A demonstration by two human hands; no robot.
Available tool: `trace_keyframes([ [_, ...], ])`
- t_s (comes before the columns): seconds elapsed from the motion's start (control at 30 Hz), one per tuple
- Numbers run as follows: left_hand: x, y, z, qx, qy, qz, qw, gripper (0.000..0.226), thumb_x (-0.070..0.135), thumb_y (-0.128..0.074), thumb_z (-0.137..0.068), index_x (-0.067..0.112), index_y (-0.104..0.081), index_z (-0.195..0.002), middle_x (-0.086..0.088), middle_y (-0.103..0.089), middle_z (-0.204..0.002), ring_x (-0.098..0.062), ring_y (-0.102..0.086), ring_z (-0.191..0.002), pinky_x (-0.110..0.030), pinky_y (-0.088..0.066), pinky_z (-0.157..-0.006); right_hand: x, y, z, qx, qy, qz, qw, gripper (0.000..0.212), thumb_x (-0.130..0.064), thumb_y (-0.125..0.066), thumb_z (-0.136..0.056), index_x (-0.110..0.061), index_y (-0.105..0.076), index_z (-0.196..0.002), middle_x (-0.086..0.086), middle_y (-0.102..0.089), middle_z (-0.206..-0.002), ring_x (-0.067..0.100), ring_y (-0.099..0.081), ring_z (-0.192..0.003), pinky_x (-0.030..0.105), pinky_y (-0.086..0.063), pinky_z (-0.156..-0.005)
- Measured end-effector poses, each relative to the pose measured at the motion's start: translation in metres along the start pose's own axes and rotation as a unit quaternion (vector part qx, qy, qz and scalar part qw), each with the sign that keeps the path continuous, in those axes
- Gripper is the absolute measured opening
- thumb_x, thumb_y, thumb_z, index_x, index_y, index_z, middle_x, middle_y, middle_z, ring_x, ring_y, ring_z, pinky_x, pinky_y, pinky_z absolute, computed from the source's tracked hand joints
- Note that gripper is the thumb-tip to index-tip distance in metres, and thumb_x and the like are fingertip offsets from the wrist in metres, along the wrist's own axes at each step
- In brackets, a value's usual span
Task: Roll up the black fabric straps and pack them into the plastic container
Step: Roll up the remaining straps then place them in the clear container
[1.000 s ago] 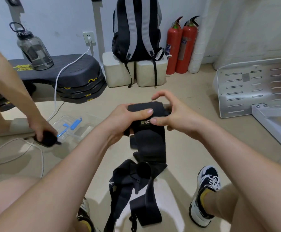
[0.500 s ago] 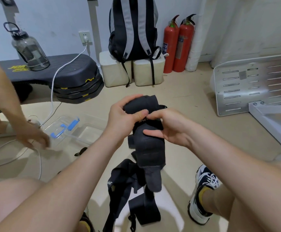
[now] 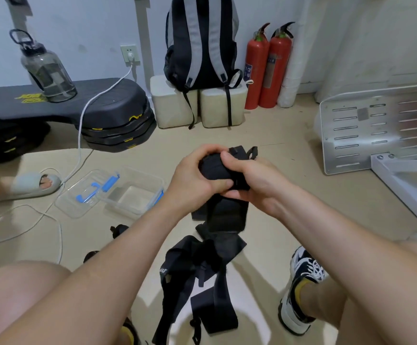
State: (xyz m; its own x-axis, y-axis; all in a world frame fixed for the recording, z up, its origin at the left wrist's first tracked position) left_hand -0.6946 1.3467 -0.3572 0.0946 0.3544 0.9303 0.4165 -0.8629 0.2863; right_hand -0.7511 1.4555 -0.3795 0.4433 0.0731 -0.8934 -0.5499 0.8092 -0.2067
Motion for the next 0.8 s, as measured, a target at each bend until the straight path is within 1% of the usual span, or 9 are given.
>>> trace_keyframes([
  [0.07,-0.002,0.001,-0.005,-0.056,0.046,-0.030,0.997,0.049,0.024,-0.083,-0.062,0.039,-0.056,-0.100,0.010,-0.065,-0.108,-0.005,-0.062,-0.098,-0.023,-0.050,-0.083,-0.008,0.003,-0.001,-0.004,0.030,0.106,0.994,0.026,-0.024,-0.071,-0.091,-0.009,-0.067,-0.113,0.009,-0.075,-0.104,0.019,-0.073,-0.090,0.030,-0.060,-0.067],
  [0.17,0.002,0.004,-0.007,-0.101,0.052,-0.165,0.980,0.056,0.030,-0.088,-0.065,0.035,-0.041,-0.096,0.009,-0.063,-0.097,-0.006,-0.059,-0.080,-0.024,-0.046,-0.067,-0.020,-0.004,0.004,-0.047,0.070,0.236,0.968,0.014,-0.020,-0.071,-0.091,-0.015,-0.067,-0.103,0.002,-0.073,-0.093,0.018,-0.072,-0.090,0.033,-0.062,-0.076],
  [0.3,0.002,-0.001,-0.002,-0.136,0.079,-0.125,0.980,0.063,0.025,-0.088,-0.067,0.030,-0.036,-0.104,0.001,-0.069,-0.090,-0.005,-0.061,-0.065,-0.026,-0.053,-0.063,-0.024,-0.008,0.007,-0.089,0.077,0.313,0.942,0.024,-0.024,-0.075,-0.088,-0.015,-0.064,-0.108,-0.001,-0.071,-0.092,0.020,-0.071,-0.094,0.040,-0.062,-0.082],
  [0.37,0.001,-0.001,-0.001,-0.117,0.082,-0.123,0.982,0.063,0.025,-0.087,-0.065,0.032,-0.041,-0.106,0.002,-0.070,-0.086,-0.004,-0.061,-0.061,-0.029,-0.056,-0.063,-0.022,-0.006,0.007,-0.113,0.054,0.301,0.945,0.026,-0.026,-0.075,-0.088,-0.018,-0.063,-0.110,0.000,-0.073,-0.098,0.020,-0.072,-0.097,0.040,-0.061,-0.082],
  [0.47,0.002,0.003,-0.002,-0.078,0.071,-0.134,0.985,0.059,0.026,-0.083,-0.060,0.038,-0.046,-0.105,0.004,-0.070,-0.084,-0.011,-0.060,-0.061,-0.040,-0.059,-0.062,-0.010,-0.007,0.011,-0.154,-0.025,0.203,0.967,0.022,-0.026,-0.071,-0.091,-0.018,-0.067,-0.111,0.003,-0.075,-0.100,0.021,-0.073,-0.098,0.036,-0.062,-0.077],
  [0.57,0.002,0.011,-0.004,-0.045,0.073,-0.115,0.990,0.055,0.020,-0.077,-0.058,0.040,-0.050,-0.101,0.004,-0.070,-0.086,-0.013,-0.059,-0.064,-0.045,-0.058,-0.061,0.003,-0.007,0.010,-0.135,-0.073,0.109,0.982,0.030,-0.021,-0.071,-0.090,-0.006,-0.069,-0.116,0.011,-0.075,-0.110,0.023,-0.072,-0.102,0.034,-0.062,-0.077],
  [0.67,0.004,0.014,-0.005,-0.023,0.060,-0.120,0.991,0.056,0.018,-0.077,-0.058,0.042,-0.049,-0.099,0.007,-0.071,-0.085,-0.013,-0.062,-0.069,-0.047,-0.059,-0.069,0.005,-0.005,0.008,-0.110,-0.080,0.072,0.988,0.024,-0.006,-0.068,-0.091,0.002,-0.068,-0.113,0.014,-0.074,-0.106,0.023,-0.073,-0.099,0.031,-0.062,-0.075],
  [0.73,0.006,0.014,-0.005,-0.011,0.039,-0.135,0.990,0.058,0.018,-0.083,-0.061,0.041,-0.048,-0.100,0.009,-0.071,-0.085,-0.013,-0.065,-0.073,-0.045,-0.058,-0.074,0.008,-0.004,0.008,-0.095,-0.087,0.063,0.990,0.022,0.003,-0.061,-0.092,0.005,-0.066,-0.113,0.015,-0.073,-0.104,0.024,-0.072,-0.098,0.030,-0.063,-0.073],
  [0.8,0.009,0.015,-0.005,0.002,0.010,-0.169,0.986,0.060,0.017,-0.085,-0.063,0.040,-0.046,-0.103,0.011,-0.069,-0.086,-0.010,-0.063,-0.077,-0.037,-0.055,-0.076,0.010,-0.004,0.006,-0.076,-0.086,0.059,0.992,0.023,0.010,-0.054,-0.093,0.007,-0.063,-0.113,0.018,-0.069,-0.107,0.028,-0.071,-0.101,0.030,-0.063,-0.071],
])
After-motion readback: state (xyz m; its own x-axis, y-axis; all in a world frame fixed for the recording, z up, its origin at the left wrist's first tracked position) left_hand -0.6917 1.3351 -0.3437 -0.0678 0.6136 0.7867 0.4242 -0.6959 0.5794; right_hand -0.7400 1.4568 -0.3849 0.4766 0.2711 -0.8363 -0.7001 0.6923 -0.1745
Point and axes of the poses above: each hand's wrist, its own z-axis away from the middle knuckle, its own y-axis out of the back of the hand, x = y × z, the point moved 8 cm from there along -z, towards the middle knuckle
